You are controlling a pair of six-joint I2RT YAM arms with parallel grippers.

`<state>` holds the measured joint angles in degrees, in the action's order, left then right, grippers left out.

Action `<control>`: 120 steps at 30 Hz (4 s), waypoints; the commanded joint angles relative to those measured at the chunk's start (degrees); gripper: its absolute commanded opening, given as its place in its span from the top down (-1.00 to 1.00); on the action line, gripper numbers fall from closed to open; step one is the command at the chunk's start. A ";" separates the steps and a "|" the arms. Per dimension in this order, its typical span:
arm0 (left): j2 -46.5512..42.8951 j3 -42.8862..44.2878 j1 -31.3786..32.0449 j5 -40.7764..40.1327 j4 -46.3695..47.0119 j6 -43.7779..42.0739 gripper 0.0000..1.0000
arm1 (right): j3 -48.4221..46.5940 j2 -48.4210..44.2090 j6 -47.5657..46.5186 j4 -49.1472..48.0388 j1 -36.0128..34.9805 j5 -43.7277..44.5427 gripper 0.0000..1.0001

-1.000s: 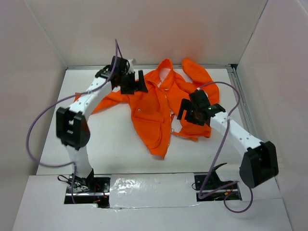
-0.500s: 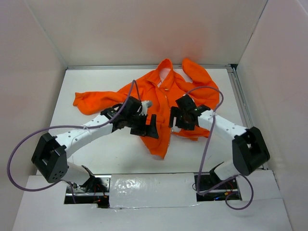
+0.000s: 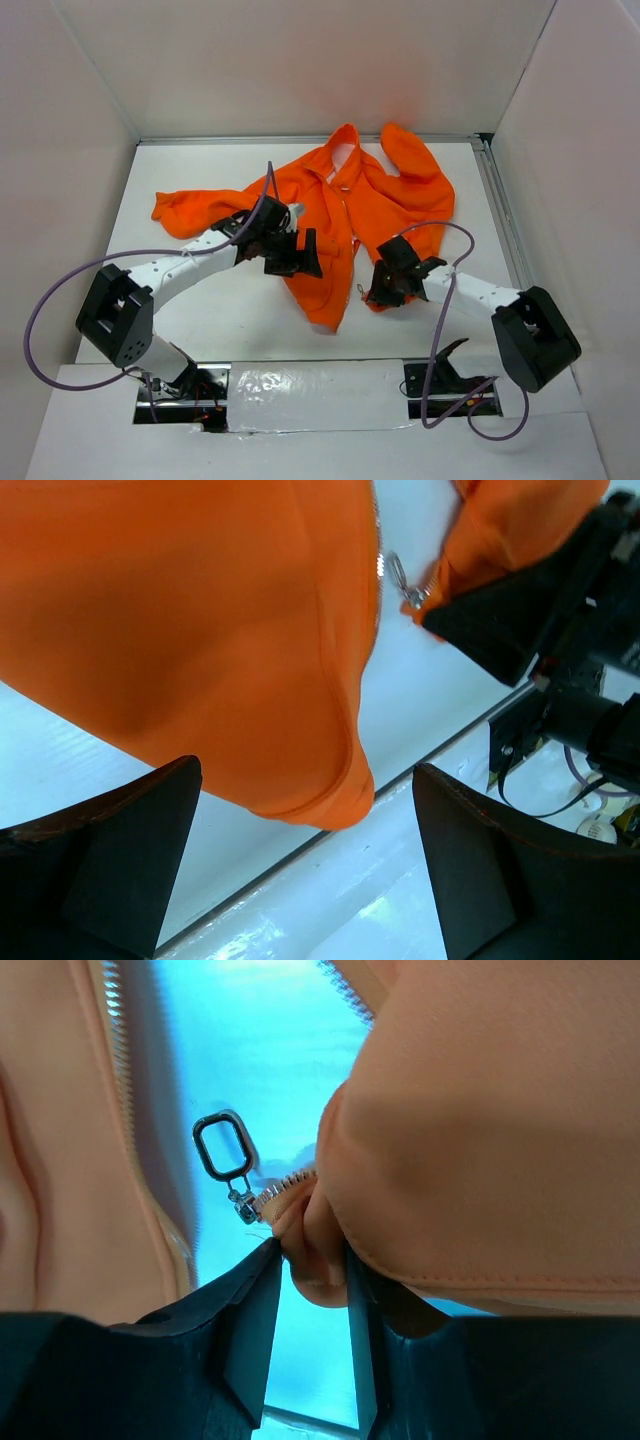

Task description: Zip up the jacket

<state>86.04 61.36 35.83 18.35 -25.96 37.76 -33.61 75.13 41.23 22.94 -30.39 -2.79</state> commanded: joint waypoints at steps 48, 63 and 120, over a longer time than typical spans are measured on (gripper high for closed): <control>-11.68 -11.35 -3.93 5.82 4.07 -1.63 -0.99 | -16.76 18.02 24.24 12.23 -11.71 21.24 0.16; -11.95 -9.16 -1.13 6.17 2.31 -5.15 -0.99 | -8.15 3.64 6.68 4.93 -11.71 21.95 1.00; -7.99 -5.73 -1.03 6.00 2.75 -5.50 -0.99 | -11.48 8.53 32.86 14.07 -19.10 30.12 -0.08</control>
<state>79.81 55.86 35.35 22.52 -24.82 33.34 -46.09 82.17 73.63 39.55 -50.39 26.06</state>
